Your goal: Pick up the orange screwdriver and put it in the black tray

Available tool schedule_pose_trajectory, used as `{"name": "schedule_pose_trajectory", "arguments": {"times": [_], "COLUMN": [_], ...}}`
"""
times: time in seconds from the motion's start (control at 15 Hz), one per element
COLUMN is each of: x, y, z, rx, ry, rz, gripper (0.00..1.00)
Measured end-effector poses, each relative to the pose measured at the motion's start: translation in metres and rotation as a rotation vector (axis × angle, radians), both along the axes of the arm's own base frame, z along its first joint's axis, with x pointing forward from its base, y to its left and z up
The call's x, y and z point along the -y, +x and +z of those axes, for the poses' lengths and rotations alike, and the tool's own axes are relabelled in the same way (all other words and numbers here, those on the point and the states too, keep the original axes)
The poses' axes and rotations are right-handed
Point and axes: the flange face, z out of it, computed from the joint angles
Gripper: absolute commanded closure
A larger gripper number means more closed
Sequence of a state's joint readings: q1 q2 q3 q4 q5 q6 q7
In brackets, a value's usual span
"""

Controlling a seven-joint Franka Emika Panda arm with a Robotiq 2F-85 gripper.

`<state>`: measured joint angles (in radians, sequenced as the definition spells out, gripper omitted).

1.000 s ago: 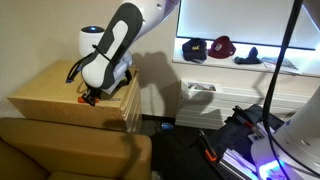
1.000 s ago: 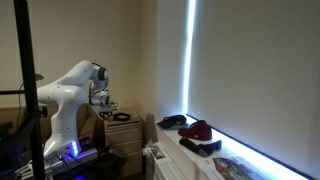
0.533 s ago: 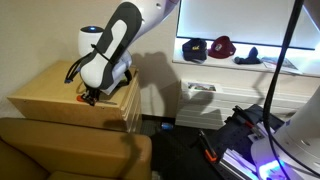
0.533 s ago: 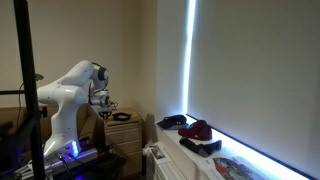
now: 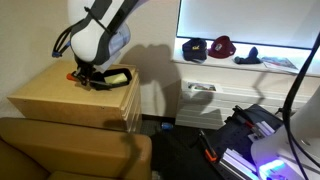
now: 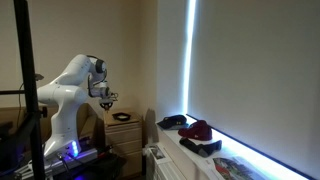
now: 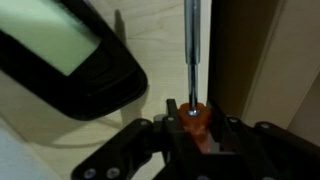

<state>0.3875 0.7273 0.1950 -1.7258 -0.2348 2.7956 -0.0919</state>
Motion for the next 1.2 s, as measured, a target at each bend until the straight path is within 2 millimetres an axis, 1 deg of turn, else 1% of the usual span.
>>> {"name": "schedule_pose_trajectory", "arguments": {"times": [0.13,0.2,0.33,0.4,0.47,0.53,0.6,0.67,0.73,0.8,0.87,1.07,1.2], "x": [0.025,0.044,0.079,0.095,0.101,0.102,0.1,0.096,0.094,0.095,0.095,0.095,0.089], "y": [0.008,0.014,0.025,0.029,0.032,0.032,0.031,0.029,0.028,0.027,0.027,0.028,0.03], "z": [0.034,0.048,0.067,0.072,0.073,0.072,0.071,0.07,0.068,0.062,0.051,0.004,-0.022], "rx": [0.037,0.057,0.095,0.114,0.117,0.116,0.114,0.113,0.109,0.1,0.087,0.067,0.085], "ry": [-0.079,-0.132,-0.233,-0.275,-0.282,-0.281,-0.279,-0.276,-0.277,-0.282,-0.288,-0.304,-0.303], "rz": [0.0,-0.003,-0.004,-0.008,-0.017,-0.018,-0.015,-0.009,-0.005,-0.004,-0.003,0.002,0.016], "gripper": [0.92,0.92,0.92,0.67,0.67,0.67,0.92,0.92,0.92,0.92,0.92,0.92,0.92]}}
